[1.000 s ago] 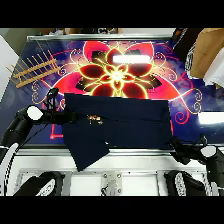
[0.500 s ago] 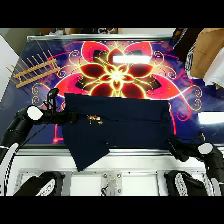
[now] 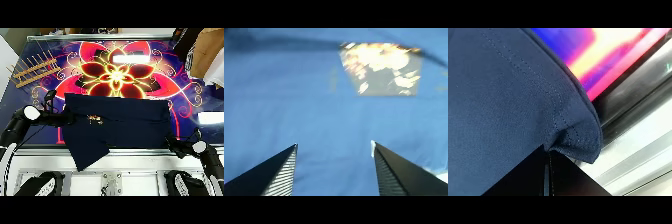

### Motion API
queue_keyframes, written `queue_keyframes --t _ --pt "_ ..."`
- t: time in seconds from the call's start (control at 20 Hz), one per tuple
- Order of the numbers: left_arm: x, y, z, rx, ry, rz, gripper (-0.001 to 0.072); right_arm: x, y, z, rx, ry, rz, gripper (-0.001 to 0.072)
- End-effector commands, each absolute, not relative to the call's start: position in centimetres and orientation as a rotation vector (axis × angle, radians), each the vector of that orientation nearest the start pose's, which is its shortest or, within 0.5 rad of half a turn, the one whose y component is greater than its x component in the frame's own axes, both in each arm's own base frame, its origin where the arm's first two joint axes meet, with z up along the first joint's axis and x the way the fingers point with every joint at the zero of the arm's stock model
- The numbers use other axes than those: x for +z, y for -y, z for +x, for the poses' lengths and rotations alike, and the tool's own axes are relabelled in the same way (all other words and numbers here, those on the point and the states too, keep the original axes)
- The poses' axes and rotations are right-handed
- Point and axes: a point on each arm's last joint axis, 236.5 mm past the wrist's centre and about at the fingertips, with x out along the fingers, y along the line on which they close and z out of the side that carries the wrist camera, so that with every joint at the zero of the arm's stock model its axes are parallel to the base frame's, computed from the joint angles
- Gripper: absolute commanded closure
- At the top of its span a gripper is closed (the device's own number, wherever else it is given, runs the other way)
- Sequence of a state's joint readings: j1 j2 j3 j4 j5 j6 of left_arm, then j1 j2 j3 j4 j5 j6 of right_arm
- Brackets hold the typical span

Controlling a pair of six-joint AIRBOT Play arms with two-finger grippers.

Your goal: Fold the clothes and pants, and hang the long-sleeved shirts on hangers.

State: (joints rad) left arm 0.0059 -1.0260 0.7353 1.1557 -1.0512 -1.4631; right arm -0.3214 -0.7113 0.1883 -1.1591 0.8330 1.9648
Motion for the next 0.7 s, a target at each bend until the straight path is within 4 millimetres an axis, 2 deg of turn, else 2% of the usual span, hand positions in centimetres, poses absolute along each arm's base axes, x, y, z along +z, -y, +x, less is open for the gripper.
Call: queue_keyframes --t 0.0,0.1,0.2,0.25,0.4,0.65 --pt "-4.5 4.5 25.8 -0.11 -1.433 -0.418 0.0219 -11.4 -0.8 20.8 -0.429 -1.171 0.994 0.0697" --pt "-6.1 1.5 23.0 0.025 -1.45 -0.485 0.0219 -10.7 -0.9 21.2 -0.416 -1.141 1.001 0.0697" --pt "-7.9 0.5 20.3 0.101 -1.471 -0.544 0.022 -10.2 -0.9 21.4 -0.407 -1.119 1.004 0.0697" --pt "-8.9 0.7 19.0 0.12 -1.49 -0.57 0.0219 -10.1 -0.9 21.5 -0.405 -1.114 1.003 0.0697" --pt "-9.8 2.2 19.0 0.087 -1.495 -0.565 0.0219 -10.1 -0.9 21.5 -0.404 -1.113 1.003 0.0697" --pt "-12.1 4.7 17.7 0.036 -1.635 -0.518 0.0219 -10.1 -0.9 21.5 -0.404 -1.113 1.003 0.0697"
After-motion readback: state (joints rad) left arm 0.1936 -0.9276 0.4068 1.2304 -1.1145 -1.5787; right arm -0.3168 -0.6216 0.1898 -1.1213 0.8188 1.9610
